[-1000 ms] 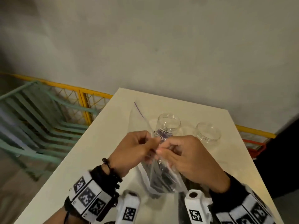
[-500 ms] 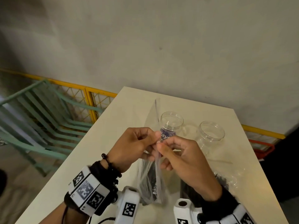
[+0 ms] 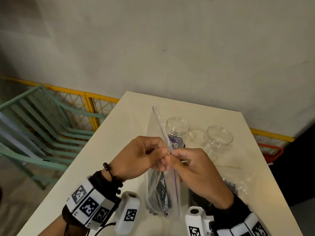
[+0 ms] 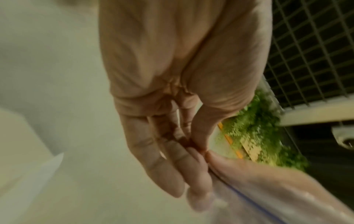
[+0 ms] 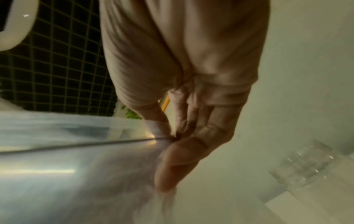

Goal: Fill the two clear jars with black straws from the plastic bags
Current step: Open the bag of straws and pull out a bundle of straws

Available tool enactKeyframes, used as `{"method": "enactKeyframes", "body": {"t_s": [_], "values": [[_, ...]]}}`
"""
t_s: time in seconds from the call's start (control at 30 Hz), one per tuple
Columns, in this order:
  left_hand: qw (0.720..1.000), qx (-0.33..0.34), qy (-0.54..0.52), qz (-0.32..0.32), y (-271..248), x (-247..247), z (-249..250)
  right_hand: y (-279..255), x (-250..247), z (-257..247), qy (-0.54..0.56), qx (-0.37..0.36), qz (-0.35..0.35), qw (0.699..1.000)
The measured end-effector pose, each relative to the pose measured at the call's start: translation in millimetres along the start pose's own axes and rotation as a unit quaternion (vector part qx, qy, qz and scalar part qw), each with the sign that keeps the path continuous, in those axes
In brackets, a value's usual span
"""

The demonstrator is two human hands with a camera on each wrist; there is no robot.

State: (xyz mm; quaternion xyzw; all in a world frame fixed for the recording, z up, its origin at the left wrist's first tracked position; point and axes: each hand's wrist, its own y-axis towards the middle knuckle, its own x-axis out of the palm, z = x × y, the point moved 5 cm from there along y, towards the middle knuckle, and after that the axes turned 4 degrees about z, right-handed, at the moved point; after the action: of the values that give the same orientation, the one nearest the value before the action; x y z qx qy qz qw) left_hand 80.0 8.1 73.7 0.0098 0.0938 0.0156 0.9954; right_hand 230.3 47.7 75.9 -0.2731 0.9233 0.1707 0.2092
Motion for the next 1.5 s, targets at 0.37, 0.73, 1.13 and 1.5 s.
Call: {"method": "enactKeyframes", "body": {"t_s": [0.37, 0.73, 1.13, 1.5], "values": [[0.981, -0.002, -0.183, 0.062, -3.2, 18.2, -21.4, -6.7, 11.2, 21.5, 0.220, 0.103, 0.091, 0.966], [0.989, -0.062, 0.006, 0.138, -6.9, 6.6, -8.8, -5.5, -4.6, 3.0, -0.046, 0.002, 0.075, 0.996], [0.926, 0.019, 0.372, 0.067, -13.0, -25.9, 16.3, 18.8, -26.8, -0.1, -0.281, 0.025, 0.054, 0.958], [0.853, -0.049, 0.504, 0.123, 1.7, -69.5, 23.1, 26.7, -69.3, 13.7, -0.304, 0.024, 0.133, 0.943]]}}
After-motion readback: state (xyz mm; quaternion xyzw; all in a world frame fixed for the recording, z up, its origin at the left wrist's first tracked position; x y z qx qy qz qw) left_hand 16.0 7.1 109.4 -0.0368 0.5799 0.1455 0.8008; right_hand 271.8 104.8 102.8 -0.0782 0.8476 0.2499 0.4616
